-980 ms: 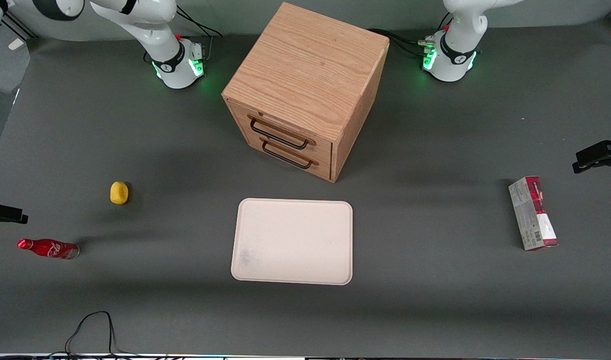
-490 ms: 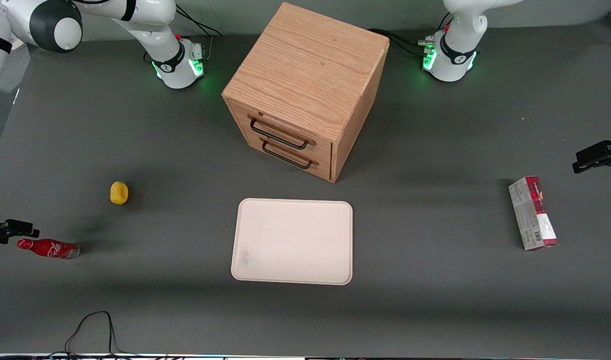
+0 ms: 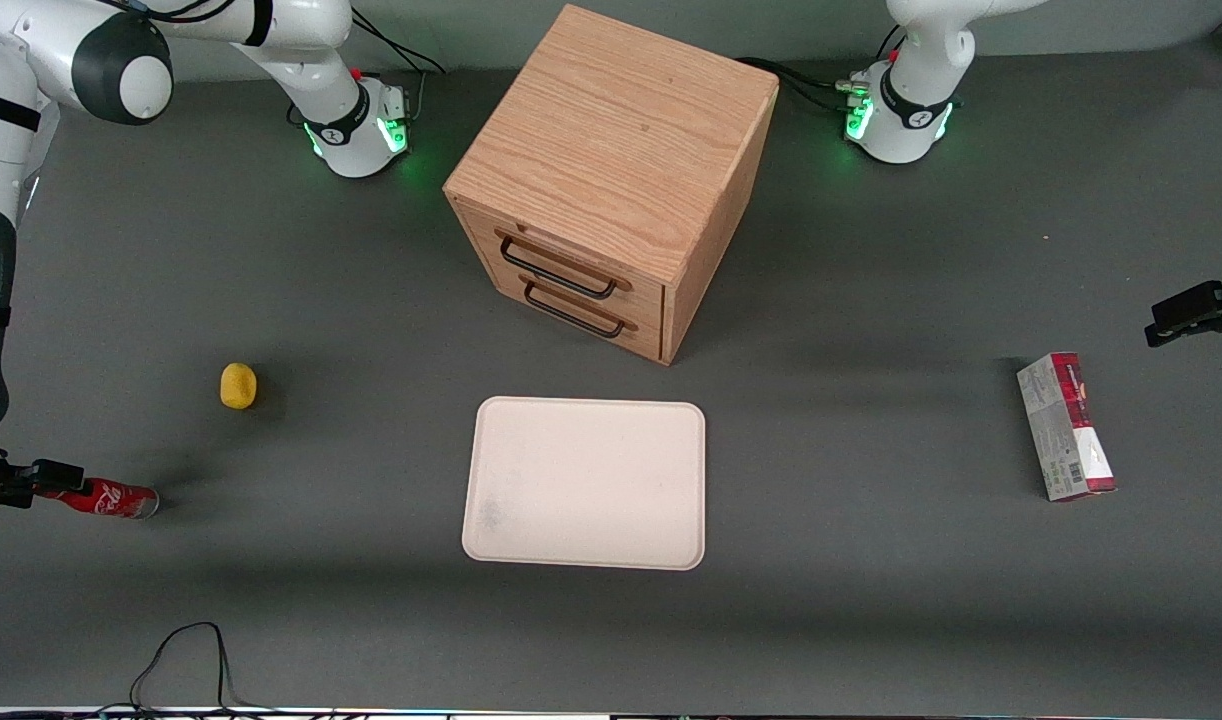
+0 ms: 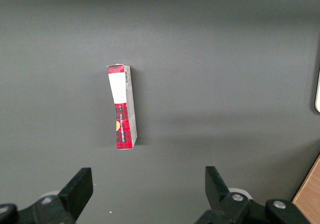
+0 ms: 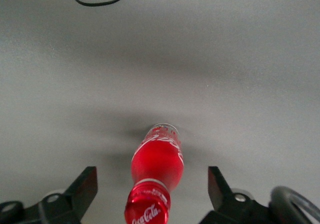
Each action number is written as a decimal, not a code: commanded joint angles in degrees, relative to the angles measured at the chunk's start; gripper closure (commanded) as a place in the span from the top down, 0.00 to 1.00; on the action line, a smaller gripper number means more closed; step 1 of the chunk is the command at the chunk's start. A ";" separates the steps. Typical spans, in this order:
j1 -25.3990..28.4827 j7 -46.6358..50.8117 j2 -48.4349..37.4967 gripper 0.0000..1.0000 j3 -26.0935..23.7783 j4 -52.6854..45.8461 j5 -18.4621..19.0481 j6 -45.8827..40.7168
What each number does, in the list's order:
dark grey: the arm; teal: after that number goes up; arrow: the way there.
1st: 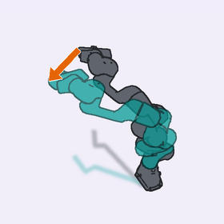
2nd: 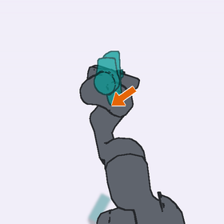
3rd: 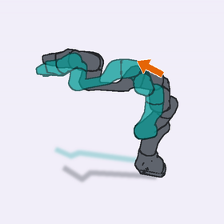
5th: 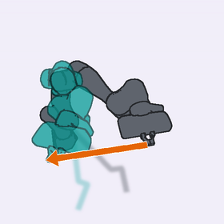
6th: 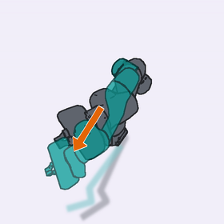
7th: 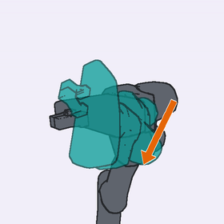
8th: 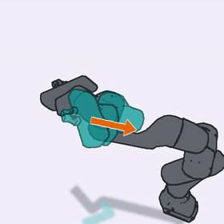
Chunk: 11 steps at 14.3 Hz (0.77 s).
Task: Place coke bottle on tray
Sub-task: 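Close the right gripper around the bottle's body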
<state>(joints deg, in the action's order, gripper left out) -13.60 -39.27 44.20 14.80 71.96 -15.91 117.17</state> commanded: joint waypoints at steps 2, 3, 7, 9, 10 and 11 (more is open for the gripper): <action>-0.02 -0.72 0.98 0.48 0.22 -1.82 -1.84 0.16; -0.02 -0.54 0.98 0.34 0.22 -1.82 -1.93 0.16; 0.24 -0.71 0.63 0.30 0.14 -0.50 -3.41 0.25; 0.15 -0.98 0.63 0.29 0.14 -0.06 -3.78 0.25; 0.24 -0.72 0.63 0.19 0.22 -0.15 -3.78 0.25; 0.24 -0.37 0.54 0.00 0.22 -0.15 -3.69 0.25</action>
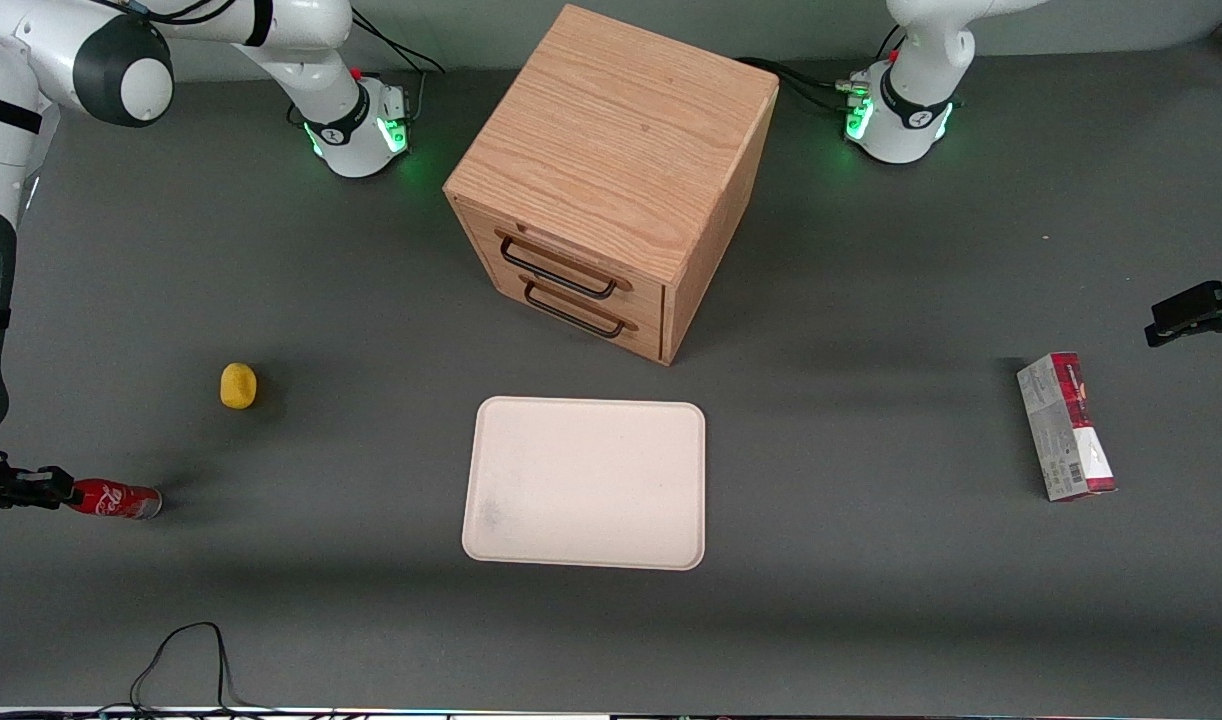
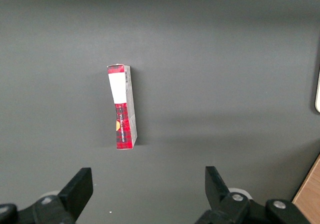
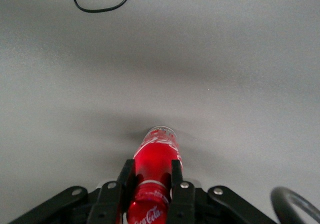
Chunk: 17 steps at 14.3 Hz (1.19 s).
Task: Place coke bottle on tray
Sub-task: 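Close the right gripper around the bottle's body, then lift the bottle and carry it onto the white tray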
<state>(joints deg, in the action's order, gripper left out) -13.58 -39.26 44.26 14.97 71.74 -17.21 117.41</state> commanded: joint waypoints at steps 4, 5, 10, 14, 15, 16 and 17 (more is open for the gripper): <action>1.01 0.40 -0.84 0.00 -0.03 -0.37 -1.78 -0.96; 2.06 2.58 -1.63 0.00 0.06 -0.37 -1.34 -1.22; 8.47 14.63 -7.86 0.00 0.06 -3.52 7.36 -12.09; 14.54 26.57 -12.79 0.00 -0.12 -10.46 9.38 -23.96; 16.12 29.21 -13.76 0.00 -0.12 -12.13 9.38 -26.95; 17.52 33.07 -14.72 0.00 -0.55 -13.45 9.38 -29.50; 18.84 37.37 -15.60 0.00 -1.86 -14.68 9.47 -31.53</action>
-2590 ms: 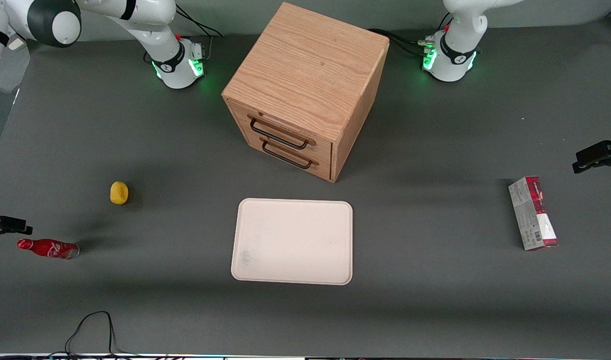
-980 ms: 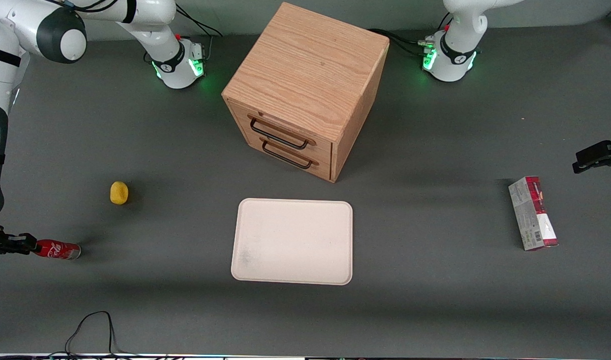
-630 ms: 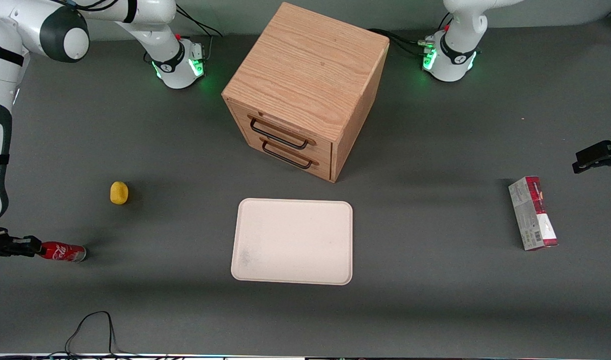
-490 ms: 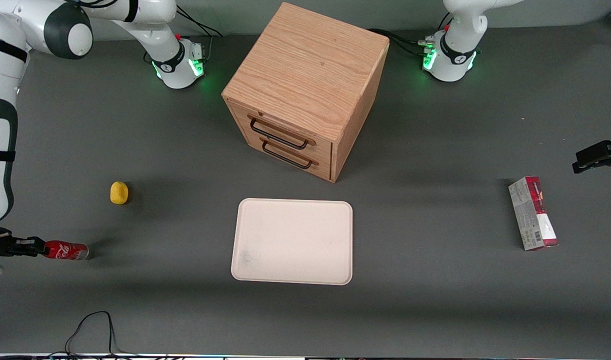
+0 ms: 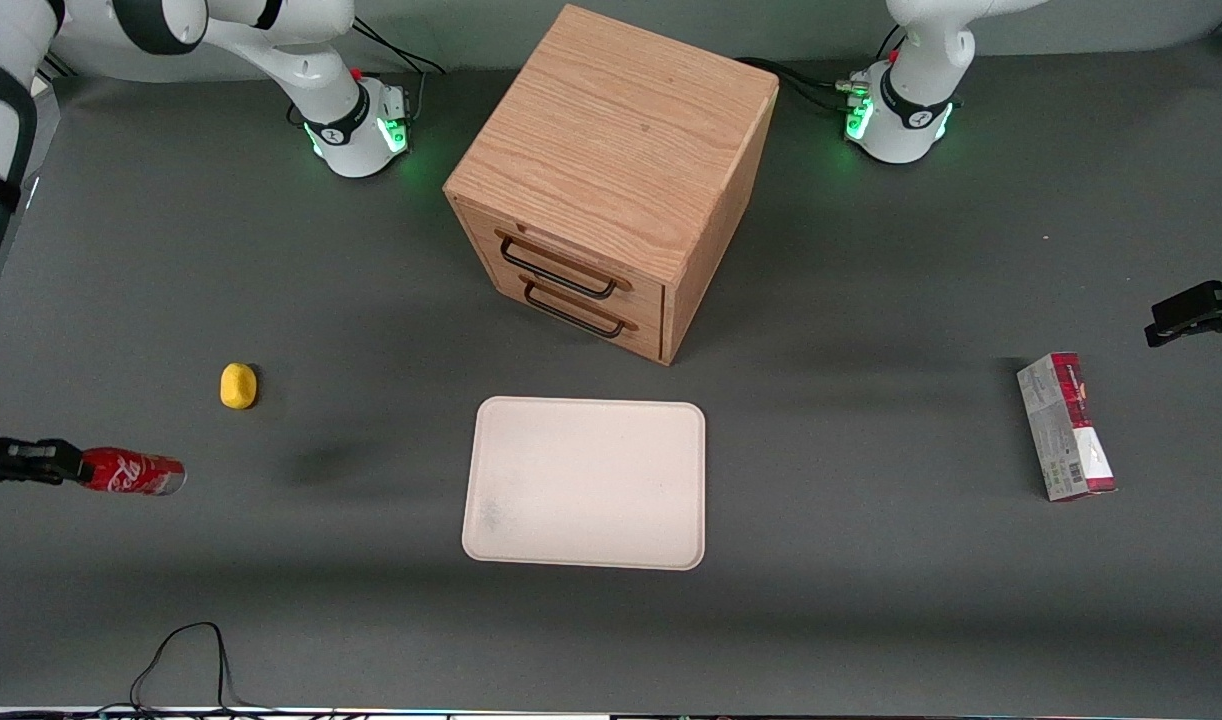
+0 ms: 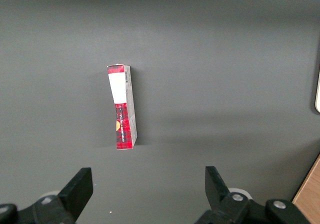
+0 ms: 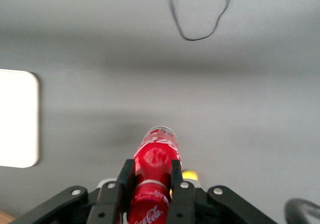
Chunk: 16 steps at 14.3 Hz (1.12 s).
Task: Place coke bottle on tray
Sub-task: 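Lift the bottle and carry it onto the white tray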
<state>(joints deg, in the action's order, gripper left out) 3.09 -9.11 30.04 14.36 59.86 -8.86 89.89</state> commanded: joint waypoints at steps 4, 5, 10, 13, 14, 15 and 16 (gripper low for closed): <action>5.52 21.73 -4.02 0.00 -12.65 -3.43 8.31 -5.78; 5.61 26.64 -4.02 0.00 -16.87 -3.43 10.68 -5.52; 7.89 37.49 -0.17 0.00 -26.04 -1.33 13.34 4.65; 10.18 42.24 3.08 0.00 -26.58 4.19 14.47 16.42; 10.62 42.51 4.66 0.00 -26.58 5.52 15.27 19.59; 11.06 42.69 6.59 0.00 -26.58 5.79 15.45 22.32; 11.06 42.69 8.70 0.00 -26.58 5.88 15.54 24.78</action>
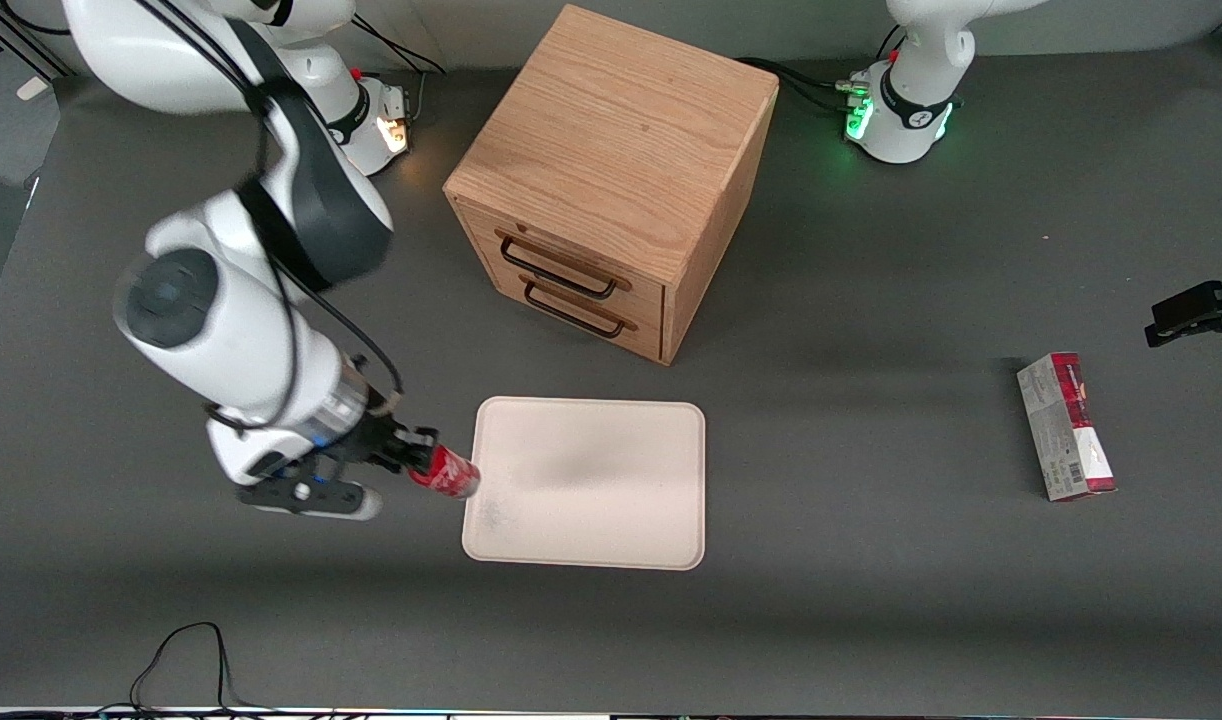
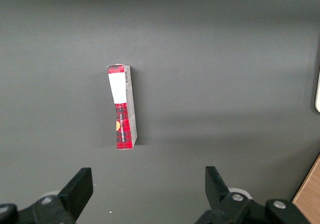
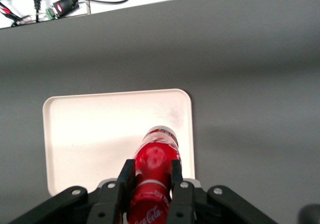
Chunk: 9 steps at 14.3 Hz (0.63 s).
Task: Place coke bottle on tray
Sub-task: 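Lift the bottle and carry it onto the white tray, then lower the bottle onto the tray and open the right gripper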
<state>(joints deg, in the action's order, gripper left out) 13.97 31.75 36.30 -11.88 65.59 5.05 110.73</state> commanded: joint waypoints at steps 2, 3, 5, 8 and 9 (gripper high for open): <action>0.70 1.74 6.57 0.00 -0.34 0.15 4.25 7.21; 0.97 1.74 7.90 0.00 -0.34 0.24 5.40 8.35; 0.97 1.57 9.40 0.00 -0.34 0.41 5.67 9.94; 0.97 1.04 10.19 0.00 -0.34 1.46 6.81 10.30; 0.88 1.04 10.20 0.48 -0.34 1.73 6.82 11.52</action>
<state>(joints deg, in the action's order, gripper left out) 14.68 31.82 47.10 -11.92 66.88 10.18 120.70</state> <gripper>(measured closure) 0.670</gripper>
